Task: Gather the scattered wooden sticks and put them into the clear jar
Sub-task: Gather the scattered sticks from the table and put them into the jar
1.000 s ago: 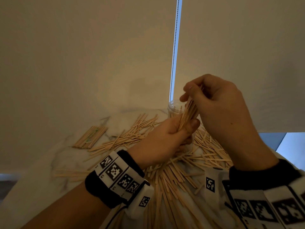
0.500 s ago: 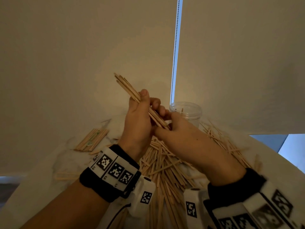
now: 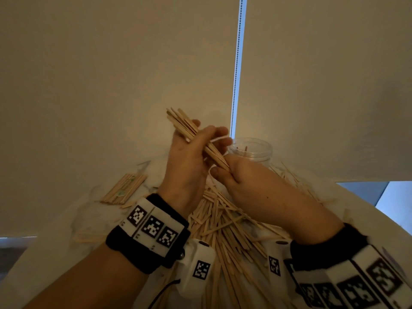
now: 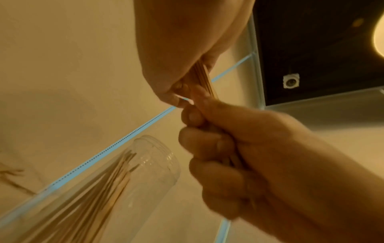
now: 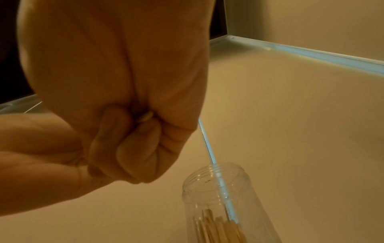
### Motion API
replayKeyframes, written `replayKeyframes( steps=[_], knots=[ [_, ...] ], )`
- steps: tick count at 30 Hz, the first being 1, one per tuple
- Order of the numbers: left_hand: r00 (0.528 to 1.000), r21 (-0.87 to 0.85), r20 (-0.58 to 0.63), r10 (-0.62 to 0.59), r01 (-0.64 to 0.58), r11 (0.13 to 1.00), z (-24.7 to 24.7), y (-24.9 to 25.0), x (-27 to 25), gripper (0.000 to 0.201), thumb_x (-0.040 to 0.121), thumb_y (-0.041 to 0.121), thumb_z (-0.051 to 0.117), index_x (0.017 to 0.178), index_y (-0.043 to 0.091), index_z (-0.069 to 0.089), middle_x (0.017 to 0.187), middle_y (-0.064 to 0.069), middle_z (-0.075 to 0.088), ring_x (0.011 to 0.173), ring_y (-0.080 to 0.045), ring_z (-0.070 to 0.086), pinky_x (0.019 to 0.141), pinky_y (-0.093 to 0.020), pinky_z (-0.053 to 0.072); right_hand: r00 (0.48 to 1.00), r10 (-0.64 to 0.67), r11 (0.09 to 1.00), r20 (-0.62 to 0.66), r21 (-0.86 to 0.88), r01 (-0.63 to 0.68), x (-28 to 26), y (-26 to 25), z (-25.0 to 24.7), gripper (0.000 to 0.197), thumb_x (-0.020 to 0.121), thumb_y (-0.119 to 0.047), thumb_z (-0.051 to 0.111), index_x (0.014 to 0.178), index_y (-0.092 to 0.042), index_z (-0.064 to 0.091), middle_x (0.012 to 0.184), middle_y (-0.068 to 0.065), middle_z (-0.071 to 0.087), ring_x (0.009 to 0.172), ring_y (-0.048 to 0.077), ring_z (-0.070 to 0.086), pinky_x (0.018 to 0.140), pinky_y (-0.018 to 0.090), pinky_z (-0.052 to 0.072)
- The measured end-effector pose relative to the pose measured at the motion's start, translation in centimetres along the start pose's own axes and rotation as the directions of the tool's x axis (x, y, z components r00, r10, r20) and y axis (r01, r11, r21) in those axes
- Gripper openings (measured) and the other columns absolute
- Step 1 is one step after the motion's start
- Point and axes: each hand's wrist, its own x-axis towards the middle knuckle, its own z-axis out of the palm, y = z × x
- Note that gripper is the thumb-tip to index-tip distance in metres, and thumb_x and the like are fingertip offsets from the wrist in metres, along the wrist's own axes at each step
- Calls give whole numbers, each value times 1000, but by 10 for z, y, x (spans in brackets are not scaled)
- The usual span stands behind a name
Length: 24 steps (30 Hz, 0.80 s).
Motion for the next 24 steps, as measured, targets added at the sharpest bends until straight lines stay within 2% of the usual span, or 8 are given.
replayKeyframes(
  steps=[3,5,7,11,14,19,21,24],
  knots=[
    [986,-92,-134,100,-113,989,-11,14,11,32,97,15,62,124,13,44,91,-9,68,70,-20,66,74,-37,57,996,21,998,88,-56,-16,-3,0,-2,24,104,-47,38,86,-32,45,72,-6,56,64,11,56,61,32,47],
    [964,-116,-225,143,-173,978,-19,24,19,36,99,22,61,132,14,47,89,-6,67,66,-18,65,72,-35,57,991,17,997,133,-80,-6,-4,0,-2,24,104,-47,38,89,-31,47,74,-6,57,67,10,56,63,31,47],
    [958,-76,-240,159,-181,981,-24,32,23,26,105,24,50,130,18,54,86,-4,65,64,-15,62,72,-33,57,990,5,996,143,-90,8,-4,-1,-1,23,104,-46,39,92,-29,48,75,-7,57,68,9,56,61,28,43],
    [987,167,-88,131,-115,979,-17,22,17,29,109,19,36,114,10,63,72,-1,61,60,-14,58,63,-29,51,1000,-14,993,10,-113,15,-3,-5,-1,20,100,-47,47,94,-29,53,74,-8,58,67,7,57,60,28,45],
    [997,382,16,80,-80,921,-6,12,6,32,107,18,38,104,9,68,73,-6,65,72,-22,64,68,-34,52,998,25,983,-54,-178,-34,-4,1,-10,22,94,-50,56,88,-29,59,70,-7,60,61,4,57,54,21,39],
    [991,385,118,-56,7,923,1,14,-3,39,102,16,39,88,9,74,86,-13,74,89,-26,71,86,-38,54,981,113,942,-157,-296,-156,-3,15,-20,26,96,-47,54,88,-27,68,68,-7,60,61,8,58,56,24,45],
    [981,375,153,-117,52,926,7,11,-9,40,102,15,37,91,8,74,100,-15,75,101,-28,72,91,-41,57,970,146,933,-195,-300,-200,-3,18,-19,26,96,-49,53,92,-30,70,66,-8,60,59,8,58,55,23,43],
    [964,394,181,-196,111,912,9,11,-11,31,101,13,41,100,2,70,103,-17,75,100,-29,73,86,-41,61,947,213,915,-241,-292,-280,-2,22,-18,26,95,-49,54,99,-30,70,68,-8,60,59,9,58,54,23,43]
  ],
)
